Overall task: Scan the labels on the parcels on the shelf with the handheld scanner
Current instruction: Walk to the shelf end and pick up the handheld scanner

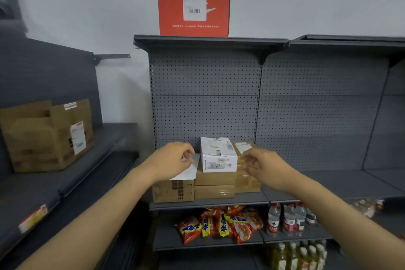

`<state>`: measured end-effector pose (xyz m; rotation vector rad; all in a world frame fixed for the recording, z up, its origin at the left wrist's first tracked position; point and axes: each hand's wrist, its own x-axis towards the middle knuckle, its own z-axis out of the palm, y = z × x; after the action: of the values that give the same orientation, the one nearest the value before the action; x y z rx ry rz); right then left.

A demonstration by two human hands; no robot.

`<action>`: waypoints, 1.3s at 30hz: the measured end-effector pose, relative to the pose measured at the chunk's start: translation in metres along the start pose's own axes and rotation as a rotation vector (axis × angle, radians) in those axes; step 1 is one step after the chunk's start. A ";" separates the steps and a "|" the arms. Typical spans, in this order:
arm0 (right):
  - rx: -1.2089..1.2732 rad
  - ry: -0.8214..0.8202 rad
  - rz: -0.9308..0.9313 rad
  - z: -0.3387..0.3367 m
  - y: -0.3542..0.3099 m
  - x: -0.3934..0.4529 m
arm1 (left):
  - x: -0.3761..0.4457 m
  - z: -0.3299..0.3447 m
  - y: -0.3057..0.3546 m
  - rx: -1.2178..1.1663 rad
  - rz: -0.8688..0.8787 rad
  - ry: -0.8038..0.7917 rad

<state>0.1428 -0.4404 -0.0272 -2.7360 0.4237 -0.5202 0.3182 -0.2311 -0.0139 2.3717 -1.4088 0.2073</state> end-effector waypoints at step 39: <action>-0.197 0.161 0.646 -0.048 0.395 0.184 | 0.545 0.265 0.151 -0.194 0.705 -0.287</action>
<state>0.1986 -0.8727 -0.0729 -2.5204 1.3953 -0.5353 0.4367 -0.8426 -0.0521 1.7140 -2.2459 -0.0949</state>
